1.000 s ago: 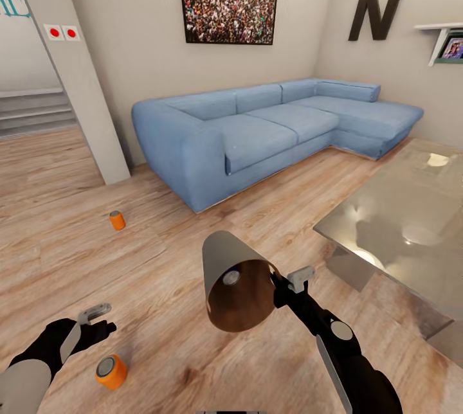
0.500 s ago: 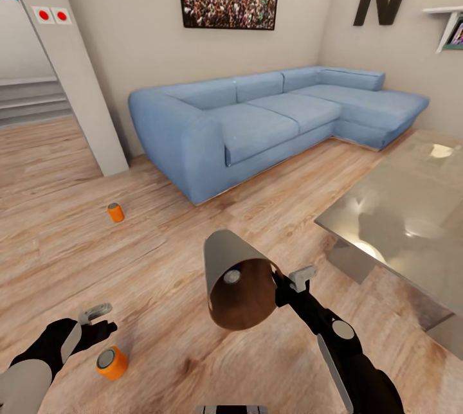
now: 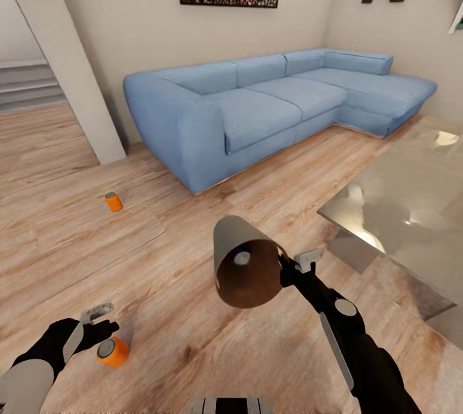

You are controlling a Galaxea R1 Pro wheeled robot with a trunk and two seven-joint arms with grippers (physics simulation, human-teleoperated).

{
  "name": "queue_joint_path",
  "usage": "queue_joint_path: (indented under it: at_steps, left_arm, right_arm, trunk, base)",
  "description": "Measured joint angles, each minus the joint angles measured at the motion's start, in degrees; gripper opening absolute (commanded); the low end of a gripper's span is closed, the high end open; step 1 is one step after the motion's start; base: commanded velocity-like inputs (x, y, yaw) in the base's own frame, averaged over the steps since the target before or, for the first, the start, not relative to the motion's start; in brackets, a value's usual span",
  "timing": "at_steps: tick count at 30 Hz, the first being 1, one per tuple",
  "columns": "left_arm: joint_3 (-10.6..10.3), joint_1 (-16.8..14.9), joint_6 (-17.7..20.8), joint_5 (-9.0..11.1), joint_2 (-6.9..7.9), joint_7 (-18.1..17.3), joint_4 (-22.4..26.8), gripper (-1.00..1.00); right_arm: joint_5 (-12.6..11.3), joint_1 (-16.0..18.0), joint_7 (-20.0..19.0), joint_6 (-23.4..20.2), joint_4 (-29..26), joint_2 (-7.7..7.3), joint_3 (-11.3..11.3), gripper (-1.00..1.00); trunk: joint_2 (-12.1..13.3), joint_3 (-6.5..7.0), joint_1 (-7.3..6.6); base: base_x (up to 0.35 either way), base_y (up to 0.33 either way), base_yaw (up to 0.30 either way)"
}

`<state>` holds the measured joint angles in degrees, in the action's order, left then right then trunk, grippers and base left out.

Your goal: Put the three can of soda from the living room inside the tash can in the kitchen.

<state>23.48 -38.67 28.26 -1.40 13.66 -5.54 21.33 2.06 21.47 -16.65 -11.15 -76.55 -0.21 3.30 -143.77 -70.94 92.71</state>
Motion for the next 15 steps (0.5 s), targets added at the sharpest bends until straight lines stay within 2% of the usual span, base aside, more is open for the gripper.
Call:
queue_joint_path:
  at_steps: [2,6,9,15]
  left_arm:
    - [-0.01,0.00,-0.20,-0.02,-0.31,0.01,-0.03,1.00]
    - [-0.01,0.00,-0.53,-0.06,-0.66,0.01,0.01,1.00]
    - [-0.83,0.07,-1.62,-0.06,-1.01,-0.07,0.03,1.00]
    - [-2.05,0.15,-2.45,-0.02,-1.21,-0.26,0.26,1.00]
  right_arm:
    - [0.17,0.58,0.33,-1.09,-0.63,-0.19,-0.05,-1.00]
    - [0.08,0.97,0.48,-2.80,-2.12,-0.66,-0.08,-1.00]
    - [-0.12,1.13,0.51,-4.95,-4.50,-1.03,-0.07,-1.00]
    - [0.13,1.14,0.56,-5.99,-5.67,-1.18,-0.01,-1.00]
  trunk:
    - [-0.03,-0.44,0.05]
    - [-0.03,-0.45,0.05]
    - [-0.03,-0.45,0.05]
    - [-0.03,-0.45,0.05]
  base:
    - [0.000,0.000,0.000]
    - [0.000,0.000,0.000]
    - [0.024,0.000,0.000]
    - [0.169,0.010,0.000]
